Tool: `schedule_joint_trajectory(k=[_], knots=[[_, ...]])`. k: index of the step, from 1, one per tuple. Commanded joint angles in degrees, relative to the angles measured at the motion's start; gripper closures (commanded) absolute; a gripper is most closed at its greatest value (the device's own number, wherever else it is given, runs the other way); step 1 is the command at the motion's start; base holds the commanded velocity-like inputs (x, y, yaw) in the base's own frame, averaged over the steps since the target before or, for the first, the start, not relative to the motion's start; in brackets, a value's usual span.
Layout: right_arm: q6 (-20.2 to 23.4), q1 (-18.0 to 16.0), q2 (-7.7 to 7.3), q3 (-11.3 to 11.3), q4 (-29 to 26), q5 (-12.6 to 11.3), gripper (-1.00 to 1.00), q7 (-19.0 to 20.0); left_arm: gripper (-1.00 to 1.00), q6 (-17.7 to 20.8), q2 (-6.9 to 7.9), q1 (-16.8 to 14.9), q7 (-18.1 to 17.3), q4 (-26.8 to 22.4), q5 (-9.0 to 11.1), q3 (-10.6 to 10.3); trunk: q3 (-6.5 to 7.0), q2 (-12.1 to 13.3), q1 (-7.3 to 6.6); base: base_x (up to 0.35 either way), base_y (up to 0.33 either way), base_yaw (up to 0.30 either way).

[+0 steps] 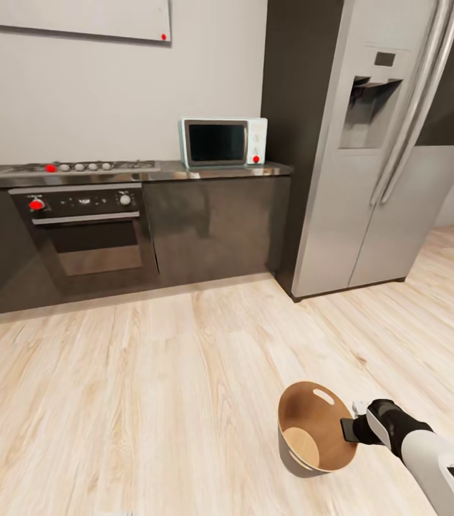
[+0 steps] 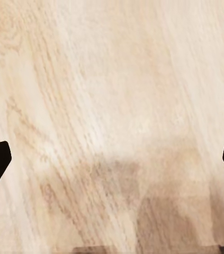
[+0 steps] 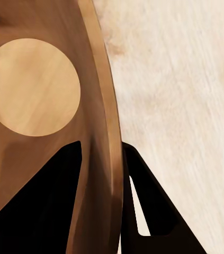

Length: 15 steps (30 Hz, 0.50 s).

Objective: Put the three can of soda from the living room inside the tash can in the kitchen.

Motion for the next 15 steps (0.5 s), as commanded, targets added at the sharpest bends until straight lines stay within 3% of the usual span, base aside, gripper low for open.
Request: schedule_joint_trajectory(k=[1,8,10,15], knots=[[0.05,-0.02,0.04,-0.5,-0.06,-0.63,1.0,0.22,-1.0,0.0,0.0,0.0,0.03,0.04,-0.01,0.0,0.23,0.02,-0.03,0.0,0.0,0.0],[-0.07,-0.02,0.15,-0.17,-0.41,-0.63,1.0,0.26,-1.0,0.55,-0.03,-2.29,-0.04,0.55,-0.04,0.0,1.78,0.11,-0.21,0.0,0.0,0.0],[-0.13,-0.02,0.33,0.21,-0.63,-0.63,1.0,0.65,-1.0,3.04,-0.01,-3.72,0.1,0.62,0.02,0.0,2.23,0.14,-0.26,0.0,0.0,0.0],[-1.41,-0.02,1.0,1.15,-0.72,-0.58,1.0,0.93,-1.0,5.08,-0.01,-7.09,0.18,0.96,0.03,0.0,3.33,0.2,-0.39,0.0,0.0,0.0]])
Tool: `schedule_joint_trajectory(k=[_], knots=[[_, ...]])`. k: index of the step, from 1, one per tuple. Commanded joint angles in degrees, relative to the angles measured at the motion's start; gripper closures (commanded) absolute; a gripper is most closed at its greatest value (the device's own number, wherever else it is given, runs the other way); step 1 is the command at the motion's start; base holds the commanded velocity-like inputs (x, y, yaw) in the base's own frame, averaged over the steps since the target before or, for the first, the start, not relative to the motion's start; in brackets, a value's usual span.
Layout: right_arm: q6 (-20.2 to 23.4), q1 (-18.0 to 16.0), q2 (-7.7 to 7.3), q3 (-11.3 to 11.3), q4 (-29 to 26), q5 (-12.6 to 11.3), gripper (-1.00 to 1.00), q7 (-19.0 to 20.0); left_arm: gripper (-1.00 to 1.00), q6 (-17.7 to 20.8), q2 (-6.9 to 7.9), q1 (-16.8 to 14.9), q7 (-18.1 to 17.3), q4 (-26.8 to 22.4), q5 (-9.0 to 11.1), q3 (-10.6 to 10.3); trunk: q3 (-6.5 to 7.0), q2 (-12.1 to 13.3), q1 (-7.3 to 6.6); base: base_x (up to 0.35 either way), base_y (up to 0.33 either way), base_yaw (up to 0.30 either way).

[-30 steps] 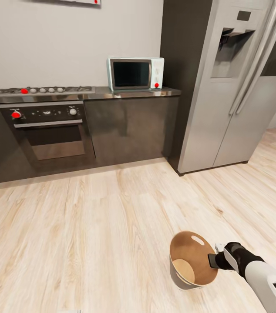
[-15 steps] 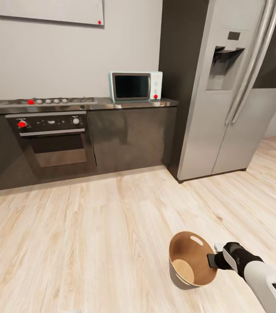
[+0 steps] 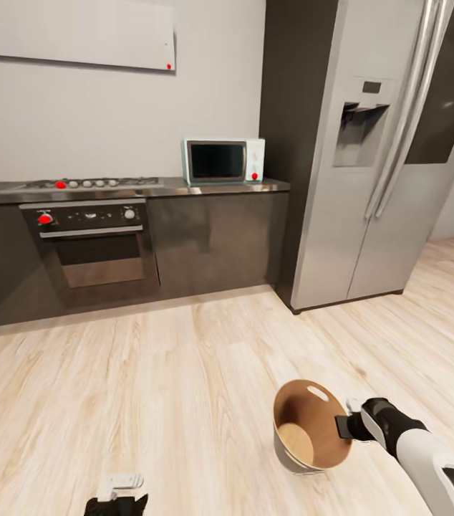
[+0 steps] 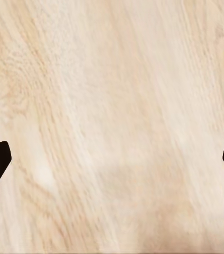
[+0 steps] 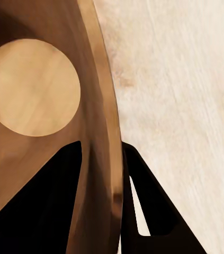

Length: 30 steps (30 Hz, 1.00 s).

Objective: Put the three can of soda from the living room inside the tash can in the kitchen.

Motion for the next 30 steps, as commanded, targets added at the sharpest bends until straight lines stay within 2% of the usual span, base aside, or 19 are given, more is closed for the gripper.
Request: schedule_joint_trajectory(k=[1,8,12,17,25,28,30], knots=[[-0.38,-0.03,0.2,-0.61,-0.08,-0.57,1.0,0.21,-1.0,0.51,0.0,-0.55,0.02,0.12,0.0,0.0,0.23,0.01,-0.03,0.0,0.0,0.0],[-3.67,-0.03,1.85,0.32,-0.22,-0.53,1.0,0.31,-1.0,3.88,0.03,-6.08,0.07,2.38,-0.01,0.0,1.78,0.11,-0.21,0.0,0.0,0.0],[-6.17,-0.03,2.45,2.38,-0.29,-0.52,1.0,0.32,-1.0,4.3,0.37,-10.7,0.08,7.72,-0.01,0.0,2.5,1.71,-1.09,0.0,0.0,0.0],[-9.85,-0.03,2.72,4.16,-0.32,-0.54,1.0,0.32,-1.0,4.43,1.42,-14.73,0.02,12.49,0.04,0.0,3.4,3.72,-2.18,0.0,0.0,0.0],[-13.79,-0.01,2.13,4.49,-0.38,-0.57,1.0,0.82,-1.0,4.73,4.03,-17.27,-0.34,14.77,0.36,0.0,4.84,6.93,-3.94,0.0,0.0,0.0],[-15.57,0.39,1.76,4.41,-0.41,-0.49,1.0,3.6,-1.0,4.75,4.7,-17.49,-0.55,14.9,0.58,0.0,5.37,8.13,-4.6,0.0,0.0,0.0],[-16.07,0.78,1.55,4.4,-0.46,-0.46,1.0,5.31,-1.0,4.18,4.9,-17.52,-2.27,14.9,0.7,0.03,5.73,8.93,-5.04,0.0,0.0,0.0]])
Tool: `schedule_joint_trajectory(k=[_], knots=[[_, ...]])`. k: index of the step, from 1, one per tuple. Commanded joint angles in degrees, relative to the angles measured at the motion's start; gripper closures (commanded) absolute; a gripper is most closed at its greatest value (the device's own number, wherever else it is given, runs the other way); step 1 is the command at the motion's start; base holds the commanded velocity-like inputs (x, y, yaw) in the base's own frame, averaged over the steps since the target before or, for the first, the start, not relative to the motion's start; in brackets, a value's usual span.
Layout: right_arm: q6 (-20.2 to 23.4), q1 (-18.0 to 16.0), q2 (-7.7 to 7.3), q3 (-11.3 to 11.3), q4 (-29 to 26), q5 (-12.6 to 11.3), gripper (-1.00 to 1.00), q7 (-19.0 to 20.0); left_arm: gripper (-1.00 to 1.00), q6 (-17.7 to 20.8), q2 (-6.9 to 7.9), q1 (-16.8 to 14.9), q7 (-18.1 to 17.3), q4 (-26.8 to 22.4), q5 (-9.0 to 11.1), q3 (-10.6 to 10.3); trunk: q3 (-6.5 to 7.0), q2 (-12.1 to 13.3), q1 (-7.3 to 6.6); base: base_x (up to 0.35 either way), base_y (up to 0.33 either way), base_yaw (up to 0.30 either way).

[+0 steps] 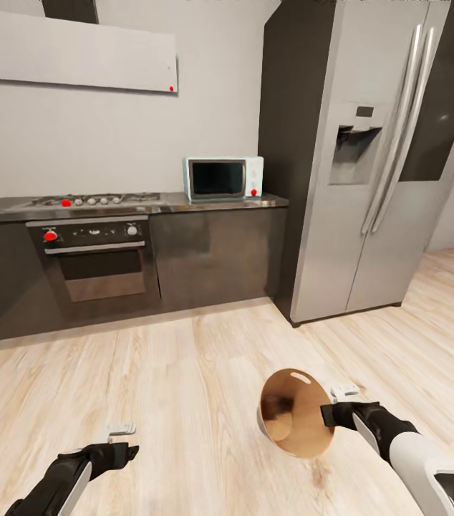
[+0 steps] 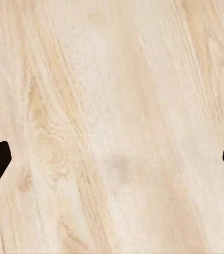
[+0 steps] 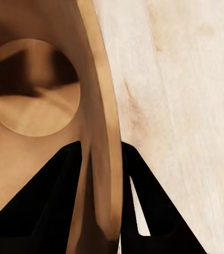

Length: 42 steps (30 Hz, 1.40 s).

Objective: Put the three can of soda from the living room inside the tash can in the kitchen.

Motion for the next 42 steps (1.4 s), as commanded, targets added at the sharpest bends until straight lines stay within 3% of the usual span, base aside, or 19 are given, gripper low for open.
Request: schedule_joint_trajectory(k=[1,5,9,12,14,18,22,30,36,42], knots=[[-0.23,0.12,-0.17,-0.84,-0.12,-0.14,1.0,0.87,-1.0,-0.62,0.26,0.0,-1.89,0.05,0.01,0.05,0.19,0.41,-0.23,0.0,0.0,0.0],[-0.59,1.53,-0.85,-0.85,-1.7,-0.19,1.0,1.89,-1.0,-2.73,1.23,0.03,-6.3,0.13,-0.03,0.12,0.91,2.02,-1.11,0.0,0.0,0.0],[-0.64,6.14,-1.3,-0.91,-9.08,-0.2,1.0,3.56,-1.0,-4.39,1.56,0.11,-7.63,-0.04,0.08,0.07,1.63,3.62,-1.99,0.0,0.0,0.0],[-0.61,11.36,-1.5,-1.13,-17.38,-0.27,1.0,6.48,-1.0,-8.29,1.66,0.28,-8.07,0.02,0.05,0.03,2.17,4.82,-2.64,0.0,0.0,0.0],[-0.66,13.47,-1.76,-1.23,-19.92,-0.29,1.0,7.28,-1.0,-9.85,1.69,0.66,-8.16,-0.22,0.09,-0.01,2.53,5.63,-3.08,0.0,0.0,0.0],[-0.7,15.01,-3.15,-1.29,-21.06,-0.57,1.0,7.65,-1.0,-11.22,1.7,0.8,-8.17,-0.04,-0.02,-0.02,3.24,7.23,-3.96,0.0,0.0,0.0],[-1.97,17.37,-4.18,-1.38,-21.48,-0.75,1.0,7.75,-1.0,-15.06,1.7,0.94,-8.19,0.15,-0.52,-0.09,3.96,8.83,-4.84,0.0,0.0,0.0],[-7.5,20.3,-4.38,-1.48,-21.53,-0.78,1.0,7.19,-1.0,-19.2,1.74,1.69,-8.2,0.42,-0.76,-0.13,5.4,12.04,-6.6,0.0,0.0,0.0],[-8.38,20.87,-4.25,-1.45,-21.53,-0.75,1.0,6.94,-1.0,-22.73,1.71,1.96,-8.22,3.73,-0.83,-0.23,6.48,14.45,-7.92,0.0,0.0,0.0],[-8.5,20.97,-4.33,-2.02,-21.47,-0.77,1.0,6.88,-1.0,-23.77,1.7,2.0,-8.18,4.39,-0.84,-0.29,7.55,16.86,-9.23,0.0,0.0,0.0]])
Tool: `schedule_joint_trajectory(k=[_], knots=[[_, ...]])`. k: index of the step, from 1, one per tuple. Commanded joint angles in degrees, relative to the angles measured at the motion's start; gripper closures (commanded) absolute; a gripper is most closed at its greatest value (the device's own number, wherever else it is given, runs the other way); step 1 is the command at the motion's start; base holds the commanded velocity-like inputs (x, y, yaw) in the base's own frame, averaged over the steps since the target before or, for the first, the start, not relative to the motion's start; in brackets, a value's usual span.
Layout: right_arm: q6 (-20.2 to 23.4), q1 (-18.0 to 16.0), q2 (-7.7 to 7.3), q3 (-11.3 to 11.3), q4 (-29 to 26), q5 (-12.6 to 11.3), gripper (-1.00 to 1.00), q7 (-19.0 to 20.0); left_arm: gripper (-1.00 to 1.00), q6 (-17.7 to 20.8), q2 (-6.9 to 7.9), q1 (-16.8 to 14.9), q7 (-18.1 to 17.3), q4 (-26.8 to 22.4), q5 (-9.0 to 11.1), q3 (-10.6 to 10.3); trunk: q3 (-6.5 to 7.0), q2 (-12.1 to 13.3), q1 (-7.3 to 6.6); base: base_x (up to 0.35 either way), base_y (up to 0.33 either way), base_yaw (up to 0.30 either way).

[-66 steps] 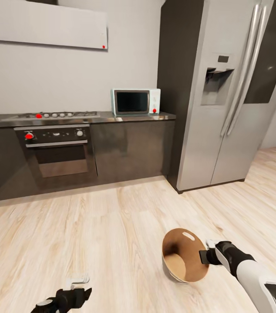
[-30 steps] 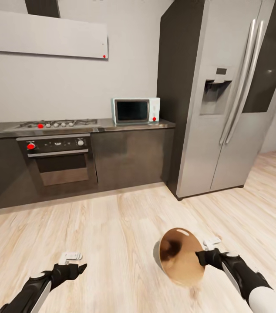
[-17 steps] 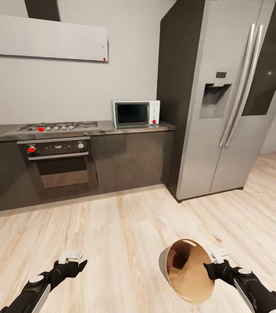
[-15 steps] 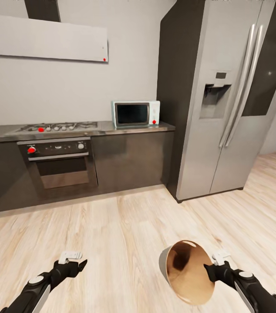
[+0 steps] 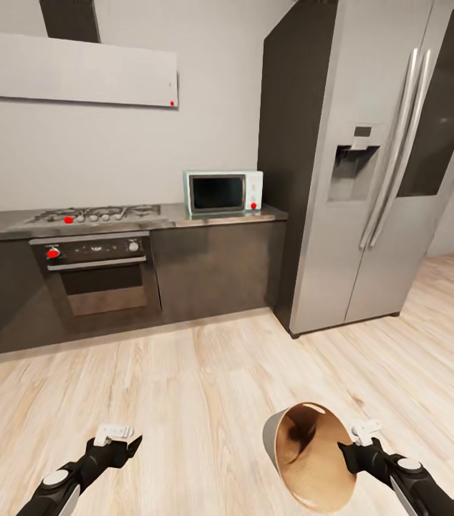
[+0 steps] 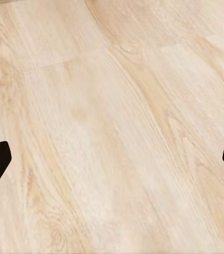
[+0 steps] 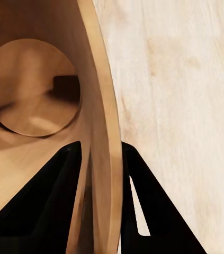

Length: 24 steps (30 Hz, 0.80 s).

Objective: Put the three can of soda from the living room inside the tash can in the kitchen.

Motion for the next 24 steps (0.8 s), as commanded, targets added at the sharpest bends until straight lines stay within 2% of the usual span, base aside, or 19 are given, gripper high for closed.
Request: schedule_joint_trajectory(k=[1,24], knots=[[0.02,-0.03,0.02,-0.18,-0.07,-0.41,1.0,0.2,-1.0,-0.06,0.0,0.0,0.02,0.03,0.0,0.0,0.19,0.41,-0.23,0.0,0.0,0.0],[-0.33,0.04,0.56,-0.25,-0.01,-0.47,1.0,0.08,-1.0,-0.17,-0.09,0.01,0.22,-0.01,0.03,-0.38,4.32,9.64,-5.28,0.0,0.0,0.0]])
